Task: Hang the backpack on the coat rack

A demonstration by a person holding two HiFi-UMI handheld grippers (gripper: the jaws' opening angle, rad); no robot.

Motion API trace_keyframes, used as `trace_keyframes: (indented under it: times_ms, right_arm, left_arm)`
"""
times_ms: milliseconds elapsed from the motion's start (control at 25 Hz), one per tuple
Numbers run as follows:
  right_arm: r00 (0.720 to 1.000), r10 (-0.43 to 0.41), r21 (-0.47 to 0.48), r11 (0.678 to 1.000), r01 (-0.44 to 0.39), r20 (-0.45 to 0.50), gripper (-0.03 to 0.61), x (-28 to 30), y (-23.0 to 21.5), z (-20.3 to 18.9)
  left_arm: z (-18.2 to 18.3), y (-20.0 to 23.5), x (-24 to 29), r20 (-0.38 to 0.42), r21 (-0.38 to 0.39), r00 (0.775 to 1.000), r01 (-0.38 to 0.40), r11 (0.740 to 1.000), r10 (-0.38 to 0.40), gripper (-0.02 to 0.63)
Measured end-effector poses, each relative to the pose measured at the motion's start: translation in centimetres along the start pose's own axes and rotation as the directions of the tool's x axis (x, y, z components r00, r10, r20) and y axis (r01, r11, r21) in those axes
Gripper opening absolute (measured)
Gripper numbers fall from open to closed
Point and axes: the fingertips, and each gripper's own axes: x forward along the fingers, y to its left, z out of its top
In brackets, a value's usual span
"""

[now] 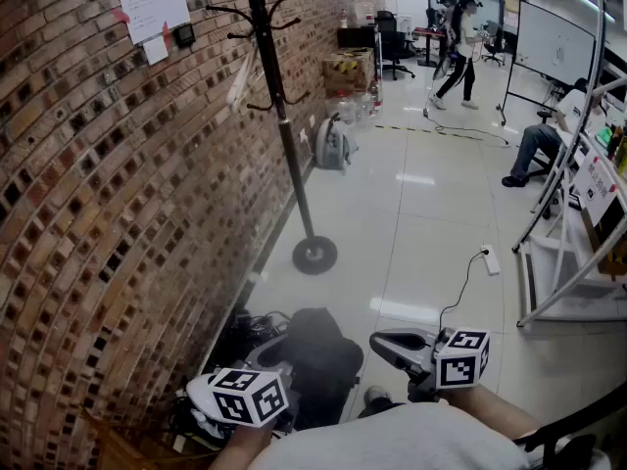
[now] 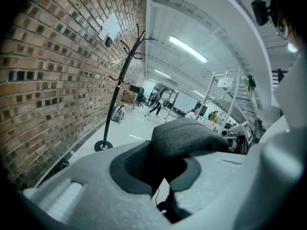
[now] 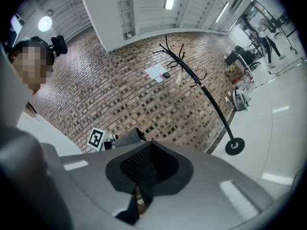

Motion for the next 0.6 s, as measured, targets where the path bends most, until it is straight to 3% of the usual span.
trace_keyframes:
  times_ms: [280,600]
  right_arm:
    - [0.999,0.002,-0.005,1.000,-0.001,0.035,-0.001,-1.2,-4.8,3.8]
    - [0.997,0.013,-0.005,1.000,-0.012,0.074,-0.001,-4.8,-11.5,9.6]
  left_arm:
    - [2.4,0.2,5.2,0.005,-0.010,1.000,-0.025,1.000,0.025,0.025]
    - [8.8,0.1,11.8,0.070,-0.030,0.992,-0.105,0.994,0.107,0.025]
